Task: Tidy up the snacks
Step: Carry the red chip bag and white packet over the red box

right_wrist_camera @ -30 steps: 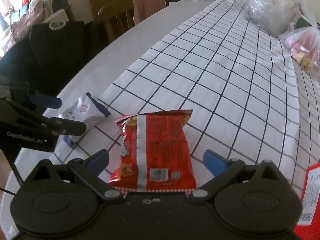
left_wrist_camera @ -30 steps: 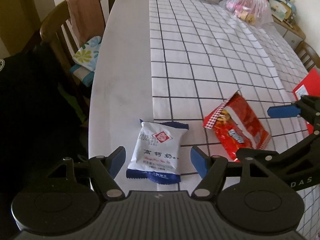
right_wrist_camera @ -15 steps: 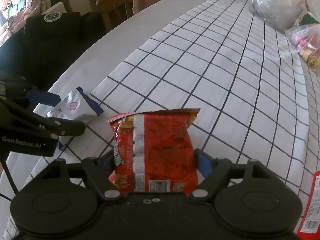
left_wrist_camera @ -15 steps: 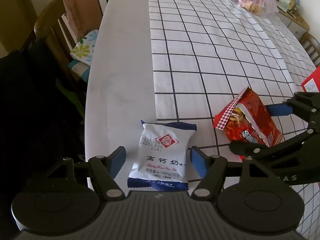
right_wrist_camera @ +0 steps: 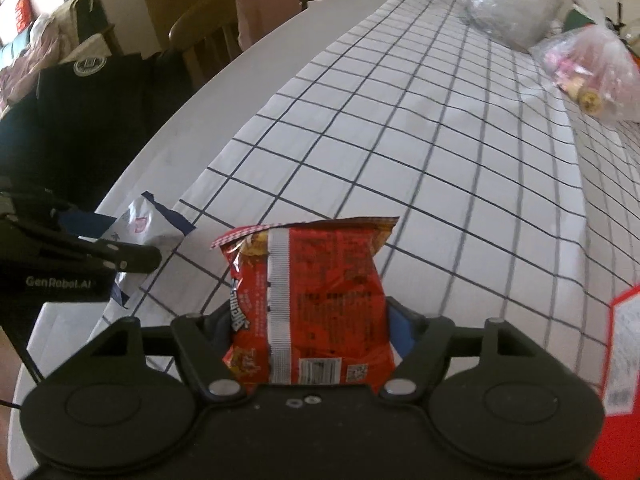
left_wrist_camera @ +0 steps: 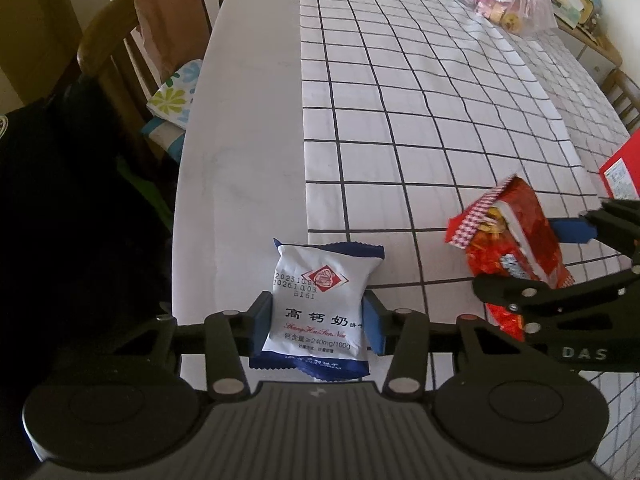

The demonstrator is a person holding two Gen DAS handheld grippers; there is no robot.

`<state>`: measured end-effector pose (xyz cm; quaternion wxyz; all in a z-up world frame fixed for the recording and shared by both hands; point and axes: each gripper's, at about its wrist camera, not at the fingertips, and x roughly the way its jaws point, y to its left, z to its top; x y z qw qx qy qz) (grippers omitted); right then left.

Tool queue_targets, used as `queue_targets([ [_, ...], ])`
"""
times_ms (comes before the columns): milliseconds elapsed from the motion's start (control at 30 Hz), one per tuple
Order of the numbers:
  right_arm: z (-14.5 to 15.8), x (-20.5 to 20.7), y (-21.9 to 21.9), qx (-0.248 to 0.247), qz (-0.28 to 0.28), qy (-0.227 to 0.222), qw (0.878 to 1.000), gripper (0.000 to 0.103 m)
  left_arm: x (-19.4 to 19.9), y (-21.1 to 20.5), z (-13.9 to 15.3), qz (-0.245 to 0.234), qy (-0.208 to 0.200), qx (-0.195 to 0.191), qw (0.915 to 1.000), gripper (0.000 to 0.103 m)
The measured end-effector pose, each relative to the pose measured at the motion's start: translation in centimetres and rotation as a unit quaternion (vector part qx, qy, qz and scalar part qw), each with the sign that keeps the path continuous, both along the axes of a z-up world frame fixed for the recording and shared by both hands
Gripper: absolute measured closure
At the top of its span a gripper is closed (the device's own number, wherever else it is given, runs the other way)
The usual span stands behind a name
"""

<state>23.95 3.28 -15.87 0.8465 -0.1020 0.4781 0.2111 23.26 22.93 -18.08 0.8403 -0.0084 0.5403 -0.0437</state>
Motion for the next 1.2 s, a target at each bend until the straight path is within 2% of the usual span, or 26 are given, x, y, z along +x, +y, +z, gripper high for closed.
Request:
queue_targets([
  [233, 4.1, -2.8, -3.6, 0.029, -0.021, -0.013, 0.999, 0.031, -1.8, -1.5, 3.6, 0.018, -0.015, -0.010, 0.9997, 0.057],
  [400, 7.2, -4.9, -7.7, 0.050, -0.031, -0.031, 0.998, 0.031, -3.7, -4.3, 6.9, 0.030, -0.035, -0.017, 0.9988, 0.057],
  [567, 9.0, -6.7, -12.2, 0.061, -0.028, -0.043, 0.997, 0.031, -5.9, -8.6, 9.4, 0.032, -0.052, -0.026, 0.9978, 0.057],
  [833, 11.0, -8.5, -19.5, 0.051, -0.031, -0.056, 0.997, 0.031, -8.9, -17.0, 12.3, 0.048, -0.075, -0.033, 0.9954, 0.057],
  [1000, 11.7, -9.0, -23.6, 0.052, -0.055, -0.056, 0.996, 0.031, -9.5, -21.8, 13.5, 0.030, -0.082, -0.035, 0.9955, 0.057],
  [1200, 12.0, -9.0, -27.0, 0.060, -0.094, -0.057, 0.992, 0.031, -8.4, -26.2, 14.4, -0.010, -0.090, -0.037, 0.9952, 0.057],
])
